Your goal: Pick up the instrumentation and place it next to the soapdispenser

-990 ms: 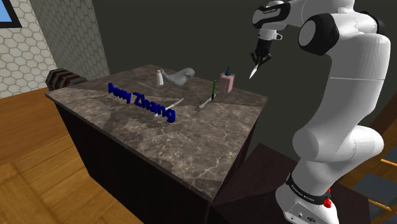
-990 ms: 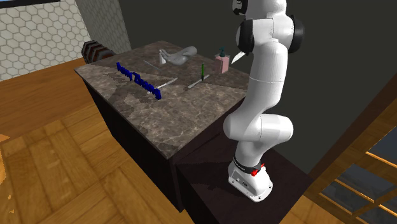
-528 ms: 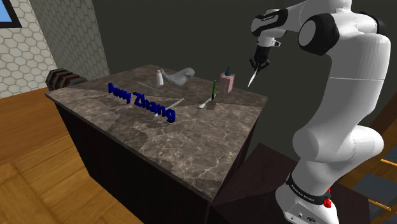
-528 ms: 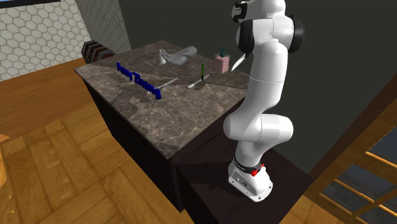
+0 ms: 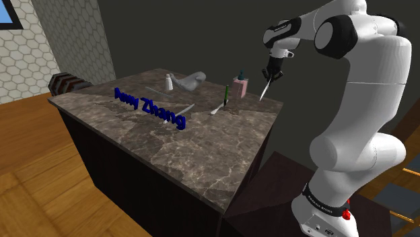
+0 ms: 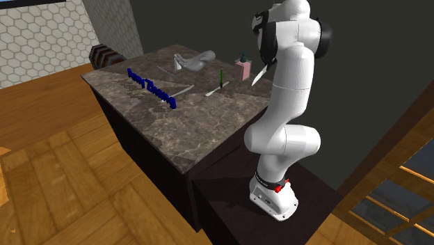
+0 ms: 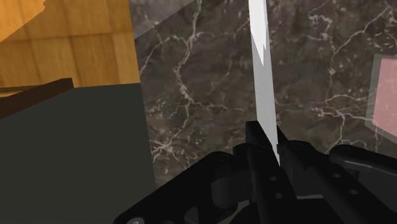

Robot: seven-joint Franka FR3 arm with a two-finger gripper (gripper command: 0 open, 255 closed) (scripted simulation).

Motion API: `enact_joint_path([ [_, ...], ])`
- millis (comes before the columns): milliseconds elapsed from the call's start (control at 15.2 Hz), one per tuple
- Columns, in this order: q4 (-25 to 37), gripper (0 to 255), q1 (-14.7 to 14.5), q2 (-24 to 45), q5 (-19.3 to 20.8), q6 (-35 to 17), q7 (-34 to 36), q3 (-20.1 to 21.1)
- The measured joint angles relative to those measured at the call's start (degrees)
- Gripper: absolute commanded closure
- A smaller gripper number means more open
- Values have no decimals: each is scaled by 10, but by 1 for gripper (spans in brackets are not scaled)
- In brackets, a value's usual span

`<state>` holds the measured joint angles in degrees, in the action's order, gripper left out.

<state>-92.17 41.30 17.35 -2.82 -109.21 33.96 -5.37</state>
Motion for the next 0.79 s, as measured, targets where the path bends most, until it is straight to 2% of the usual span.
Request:
enact_joint_path([
  [792,-56,255,0,25,-4,-80,-3,1],
])
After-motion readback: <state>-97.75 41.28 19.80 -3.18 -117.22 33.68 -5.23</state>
